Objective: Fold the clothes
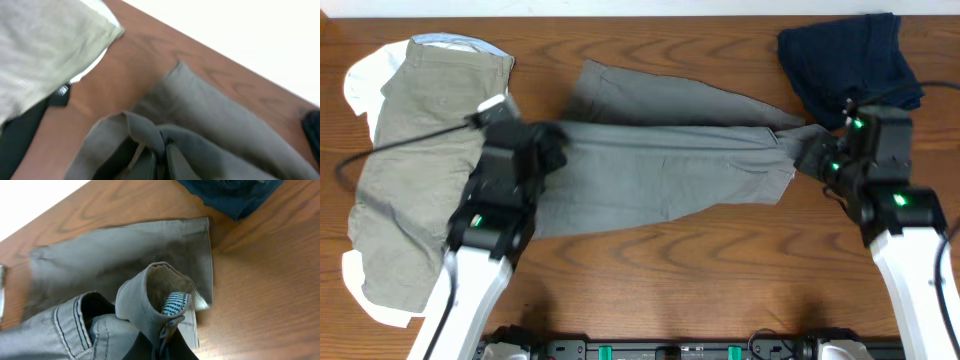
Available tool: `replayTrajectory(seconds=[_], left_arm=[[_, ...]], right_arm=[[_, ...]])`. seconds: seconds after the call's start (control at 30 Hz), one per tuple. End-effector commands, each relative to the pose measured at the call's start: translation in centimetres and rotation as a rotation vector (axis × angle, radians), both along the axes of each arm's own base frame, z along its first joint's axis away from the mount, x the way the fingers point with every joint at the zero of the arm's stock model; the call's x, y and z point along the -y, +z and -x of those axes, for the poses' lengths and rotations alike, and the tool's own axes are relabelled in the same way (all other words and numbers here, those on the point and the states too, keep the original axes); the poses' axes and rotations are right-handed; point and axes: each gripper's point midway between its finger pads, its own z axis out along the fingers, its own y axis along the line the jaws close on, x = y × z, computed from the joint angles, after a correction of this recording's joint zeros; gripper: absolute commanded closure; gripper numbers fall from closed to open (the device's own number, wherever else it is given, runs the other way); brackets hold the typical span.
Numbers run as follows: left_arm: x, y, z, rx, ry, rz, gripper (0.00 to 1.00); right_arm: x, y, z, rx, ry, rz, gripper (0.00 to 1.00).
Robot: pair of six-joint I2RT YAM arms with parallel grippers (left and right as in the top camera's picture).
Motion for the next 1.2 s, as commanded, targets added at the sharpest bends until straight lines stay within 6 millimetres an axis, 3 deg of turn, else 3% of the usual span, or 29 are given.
replayTrajectory(seconds=[0.0,0.37,0.7,1.07,1.1,1.13,1.17], left_arm=[[-0.5,-1.6,-2.6,-0.011,0.025,-0.069,0.94],[0.7,-7.5,-9.1,0.008,0.026,-0.075,0.94],[1.4,-9.2,-12.1,0.089,0.021,-0.071,0.94],[1.2,-10.2,-13.4,0.127,0.048,-0.078,0.94],[1.2,-10.2,-13.5,0.134,0.048,-0.076,0.93],[1.2,-10.2,-13.6,0.137,0.047,-0.079,0.78],[1.3,-10.0,-13.8,0.148,0.036,-0.095,0.58]], right_arm=[[1.0,-1.4,-1.7,-0.024,-0.027,0.048,0.99],[0.9,-6.0,-6.7,-0.028,-0.023,0.05,0.99],[0.9,-10.4,-9.8,-0.034,-0.021,0.053,0.99],[0.9,-11.5,-11.6,0.005,-0.018,0.058,0.99],[0.9,-11.4,-11.8,0.015,-0.017,0.058,0.98],[0.9,-11.4,-11.9,0.022,-0.017,0.058,0.94],[0.9,-11.1,-12.2,0.037,-0.014,0.06,0.83]])
